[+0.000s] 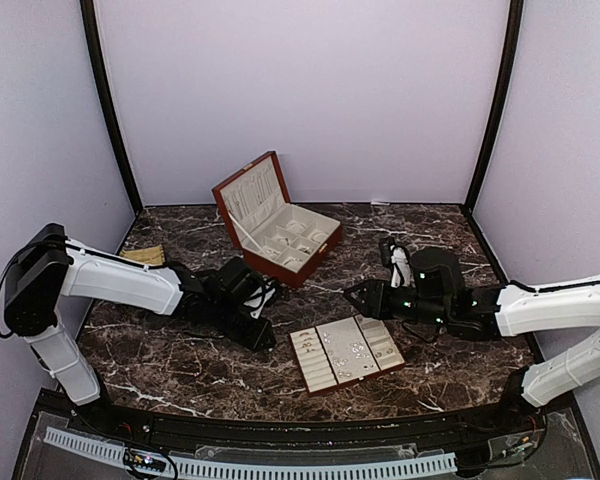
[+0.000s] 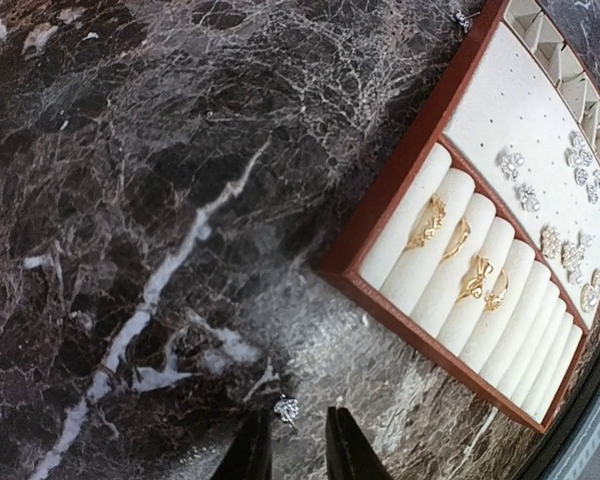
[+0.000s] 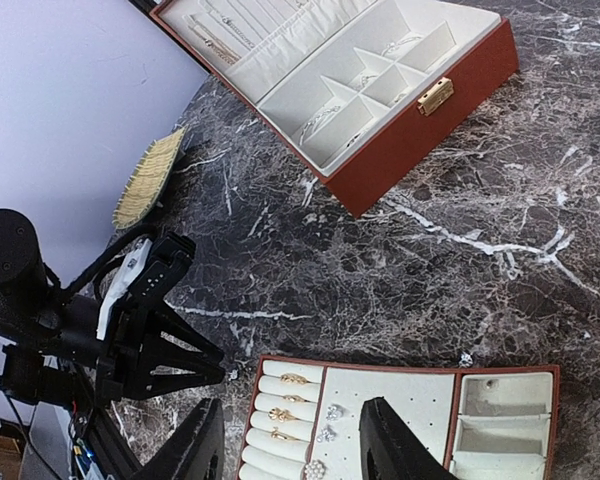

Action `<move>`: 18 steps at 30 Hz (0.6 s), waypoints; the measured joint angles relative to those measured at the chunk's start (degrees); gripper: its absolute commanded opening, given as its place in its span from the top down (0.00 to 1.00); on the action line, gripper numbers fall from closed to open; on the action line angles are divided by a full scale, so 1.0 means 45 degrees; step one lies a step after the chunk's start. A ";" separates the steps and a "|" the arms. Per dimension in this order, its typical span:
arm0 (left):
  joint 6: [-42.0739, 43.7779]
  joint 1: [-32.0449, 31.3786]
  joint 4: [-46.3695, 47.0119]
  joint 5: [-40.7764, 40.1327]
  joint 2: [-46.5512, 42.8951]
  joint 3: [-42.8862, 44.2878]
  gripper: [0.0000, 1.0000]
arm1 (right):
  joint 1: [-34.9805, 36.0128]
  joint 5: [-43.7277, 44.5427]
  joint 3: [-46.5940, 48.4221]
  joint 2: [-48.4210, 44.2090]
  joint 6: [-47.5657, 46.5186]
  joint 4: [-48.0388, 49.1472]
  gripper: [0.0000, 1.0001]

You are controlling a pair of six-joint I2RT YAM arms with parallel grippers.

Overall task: Organize the mixed jewelry
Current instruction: Pick up the earring from the center of the board.

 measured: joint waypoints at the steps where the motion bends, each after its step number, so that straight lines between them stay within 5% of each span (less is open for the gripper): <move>1: 0.0000 -0.0005 0.0000 0.0000 0.0019 0.0000 0.78 | 0.0000 0.0000 -0.0005 0.0000 0.0029 0.0000 0.52; 18: 0.0005 -0.0005 -0.0277 0.0010 0.0563 0.0335 0.89 | -0.0078 -0.0005 -0.0107 0.0000 0.0228 0.0102 0.53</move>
